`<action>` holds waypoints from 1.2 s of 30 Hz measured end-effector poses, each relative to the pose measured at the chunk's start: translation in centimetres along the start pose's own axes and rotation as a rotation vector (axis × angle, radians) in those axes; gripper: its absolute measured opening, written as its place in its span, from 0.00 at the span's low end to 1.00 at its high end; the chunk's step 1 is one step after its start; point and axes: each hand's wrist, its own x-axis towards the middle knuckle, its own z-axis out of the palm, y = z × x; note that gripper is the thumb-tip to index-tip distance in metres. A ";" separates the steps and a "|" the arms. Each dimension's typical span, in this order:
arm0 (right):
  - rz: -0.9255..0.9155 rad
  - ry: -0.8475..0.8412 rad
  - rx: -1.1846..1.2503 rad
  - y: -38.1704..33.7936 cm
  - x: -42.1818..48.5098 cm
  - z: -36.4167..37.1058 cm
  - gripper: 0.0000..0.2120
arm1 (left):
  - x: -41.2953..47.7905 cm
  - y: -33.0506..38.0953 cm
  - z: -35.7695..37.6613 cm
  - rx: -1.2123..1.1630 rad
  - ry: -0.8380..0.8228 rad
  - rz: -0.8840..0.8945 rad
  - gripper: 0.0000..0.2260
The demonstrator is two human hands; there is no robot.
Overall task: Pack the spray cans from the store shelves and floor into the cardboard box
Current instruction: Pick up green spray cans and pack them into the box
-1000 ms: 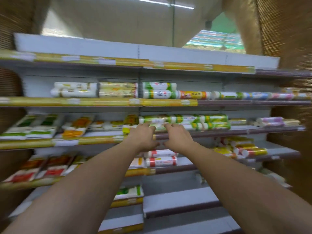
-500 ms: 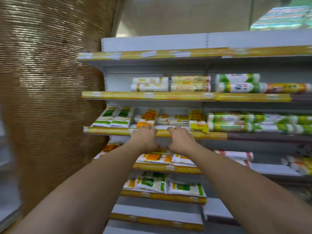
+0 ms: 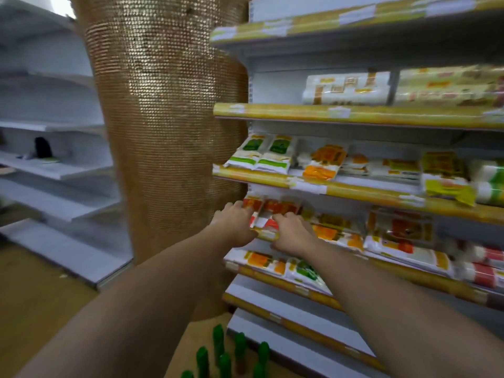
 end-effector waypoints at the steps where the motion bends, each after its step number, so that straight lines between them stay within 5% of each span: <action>1: -0.023 -0.006 0.003 -0.5 0.9 1.1 0.32 | 0.4 -0.9 0.9 -0.016 -0.002 -0.027 0.26; 9: -0.153 -0.138 0.134 -2.1 8.7 12.1 0.28 | 4.0 -6.0 11.0 -0.089 -0.138 -0.231 0.25; 18: -0.199 -0.499 0.189 -1.0 12.9 25.6 0.22 | 6.6 -8.5 23.4 -0.106 -0.408 -0.410 0.28; 27: -0.180 -0.764 0.202 0.1 13.7 35.7 0.21 | 5.0 -11.5 34.7 -0.181 -0.601 -0.548 0.28; 36: 0.026 -0.903 0.218 -1.6 10.2 51.2 0.25 | 1.2 -13.9 51.1 -0.334 -0.748 -0.561 0.28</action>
